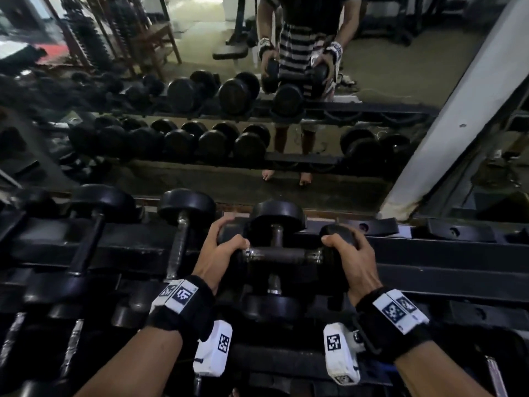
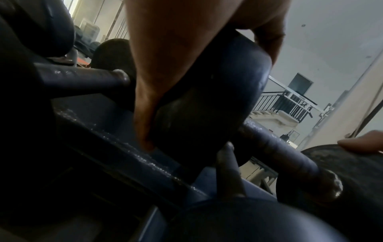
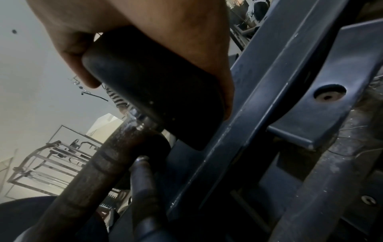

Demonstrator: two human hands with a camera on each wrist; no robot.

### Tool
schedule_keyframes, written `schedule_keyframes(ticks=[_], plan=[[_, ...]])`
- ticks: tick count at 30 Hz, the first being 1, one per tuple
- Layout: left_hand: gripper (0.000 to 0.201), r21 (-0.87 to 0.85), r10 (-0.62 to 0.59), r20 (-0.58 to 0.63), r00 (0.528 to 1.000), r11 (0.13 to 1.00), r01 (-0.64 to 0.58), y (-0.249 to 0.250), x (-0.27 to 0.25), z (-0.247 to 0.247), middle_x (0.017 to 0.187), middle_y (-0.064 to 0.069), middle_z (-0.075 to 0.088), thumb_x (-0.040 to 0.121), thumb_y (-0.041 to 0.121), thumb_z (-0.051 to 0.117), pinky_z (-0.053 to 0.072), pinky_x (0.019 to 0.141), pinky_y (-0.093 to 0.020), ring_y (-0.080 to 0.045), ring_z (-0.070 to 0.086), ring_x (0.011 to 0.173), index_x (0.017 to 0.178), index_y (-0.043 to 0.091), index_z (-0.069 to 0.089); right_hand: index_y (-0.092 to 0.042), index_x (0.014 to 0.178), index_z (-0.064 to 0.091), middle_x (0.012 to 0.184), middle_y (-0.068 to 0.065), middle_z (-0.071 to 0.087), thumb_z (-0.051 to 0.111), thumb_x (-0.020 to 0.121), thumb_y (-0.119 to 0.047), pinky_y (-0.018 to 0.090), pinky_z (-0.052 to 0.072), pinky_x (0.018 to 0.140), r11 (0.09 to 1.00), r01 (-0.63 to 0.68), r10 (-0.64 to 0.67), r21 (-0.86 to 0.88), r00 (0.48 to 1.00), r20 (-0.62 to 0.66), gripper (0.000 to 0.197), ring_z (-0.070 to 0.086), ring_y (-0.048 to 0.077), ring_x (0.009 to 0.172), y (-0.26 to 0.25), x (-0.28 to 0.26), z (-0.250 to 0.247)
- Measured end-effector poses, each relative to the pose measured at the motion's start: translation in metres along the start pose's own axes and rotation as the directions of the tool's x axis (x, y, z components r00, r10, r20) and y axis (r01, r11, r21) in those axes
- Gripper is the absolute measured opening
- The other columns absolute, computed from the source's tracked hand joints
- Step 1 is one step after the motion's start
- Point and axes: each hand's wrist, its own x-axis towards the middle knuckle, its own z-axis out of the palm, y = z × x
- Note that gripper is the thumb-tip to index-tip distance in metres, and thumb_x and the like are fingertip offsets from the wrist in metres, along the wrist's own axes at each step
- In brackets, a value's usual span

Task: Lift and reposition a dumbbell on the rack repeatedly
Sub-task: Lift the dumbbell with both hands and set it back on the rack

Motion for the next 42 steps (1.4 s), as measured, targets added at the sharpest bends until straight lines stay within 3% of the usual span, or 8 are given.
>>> schedule_keyframes(ticks=[4,13,20,25,32,37,39,42], plan=[[0.056,0.053,-0.032,0.011,0.999,0.998,0.032,-0.013,0.016,-0.016,0.099,-0.010,0.065,0.064,0.016,0.072,0.053,0.086,-0.041,-0.022,0.062,0.088,0.116,0.034,0.062,-0.029,0.111,0.069,0.112,0.016,0.070,0.080,0.051,-0.036,0.049,0.061,0.082,0.998,-0.052,0.050,-0.038,0.998,-0.047,0.062,0.070,0.035,0.097,0.021,0.008,0.014],[0.059,0.110,-0.002,0.022,1.000,0.994,0.000,-0.015,0.027,-0.016,0.104,-0.005,0.065,0.059,0.025,0.074,0.052,0.093,-0.042,-0.019,0.061,0.091,0.115,0.036,0.061,-0.032,0.108,0.071,0.109,0.014,0.074,0.080,0.054,-0.038,0.058,0.054,0.095,0.995,-0.050,0.041,-0.091,0.994,-0.099,0.055,0.070,0.035,0.102,0.035,0.008,0.014],[0.057,0.085,-0.001,0.025,1.000,0.996,-0.001,-0.030,0.005,-0.022,0.103,-0.002,0.066,0.062,0.018,0.073,0.052,0.095,-0.048,-0.019,0.062,0.091,0.110,0.044,0.060,-0.042,0.108,0.068,0.114,0.013,0.071,0.078,0.056,-0.039,0.056,0.055,0.095,0.989,-0.028,0.019,-0.144,0.998,-0.063,0.053,0.069,0.033,0.103,0.036,-0.011,0.008],[0.069,0.024,0.003,-0.018,1.000,1.000,-0.003,-0.060,-0.030,-0.031,0.117,-0.011,0.067,0.061,0.014,0.074,0.052,0.099,-0.047,-0.025,0.064,0.103,0.122,0.042,0.059,-0.048,0.104,0.067,0.114,0.006,0.072,0.078,0.055,-0.043,0.052,0.055,0.096,0.982,-0.007,0.001,-0.187,1.000,-0.027,0.051,0.069,0.030,0.104,0.043,-0.034,0.000],[0.073,0.051,-0.015,-0.061,0.998,0.999,0.018,-0.059,-0.023,-0.027,0.101,-0.001,0.069,0.047,0.028,0.078,0.050,0.100,-0.043,-0.017,0.064,0.092,0.117,0.041,0.063,-0.040,0.112,0.065,0.111,0.006,0.072,0.077,0.055,-0.044,0.051,0.055,0.096,0.977,-0.008,0.002,-0.212,1.000,-0.029,0.058,0.070,0.027,0.102,0.046,-0.031,-0.001],[0.065,0.070,-0.009,-0.077,0.997,0.997,0.015,-0.053,-0.019,-0.022,0.092,-0.001,0.069,0.061,0.014,0.075,0.051,0.093,-0.035,-0.016,0.064,0.086,0.122,0.033,0.063,-0.042,0.112,0.063,0.110,0.004,0.072,0.076,0.056,-0.049,0.050,0.055,0.096,0.976,0.007,-0.015,-0.218,0.999,-0.036,0.058,0.069,0.027,0.102,0.051,-0.033,-0.004],[0.061,0.077,0.011,-0.068,0.998,0.997,-0.006,-0.049,-0.017,-0.020,0.090,-0.004,0.068,0.071,0.004,0.074,0.050,0.090,-0.034,-0.016,0.063,0.082,0.126,0.027,0.061,-0.037,0.119,0.060,0.113,0.004,0.071,0.077,0.062,-0.046,0.047,0.054,0.098,0.980,0.010,-0.020,-0.201,0.999,-0.049,0.060,0.068,0.024,0.104,0.056,-0.037,-0.007],[0.067,0.102,0.036,-0.075,0.997,0.994,-0.028,-0.047,-0.015,-0.017,0.088,-0.005,0.069,0.062,0.012,0.076,0.051,0.088,-0.031,-0.016,0.064,0.082,0.126,0.027,0.062,-0.031,0.130,0.055,0.122,0.003,0.067,0.077,0.078,-0.035,0.042,0.050,0.103,0.978,0.003,-0.015,-0.210,0.998,-0.057,0.056,0.064,0.021,0.110,0.062,-0.041,-0.012]])
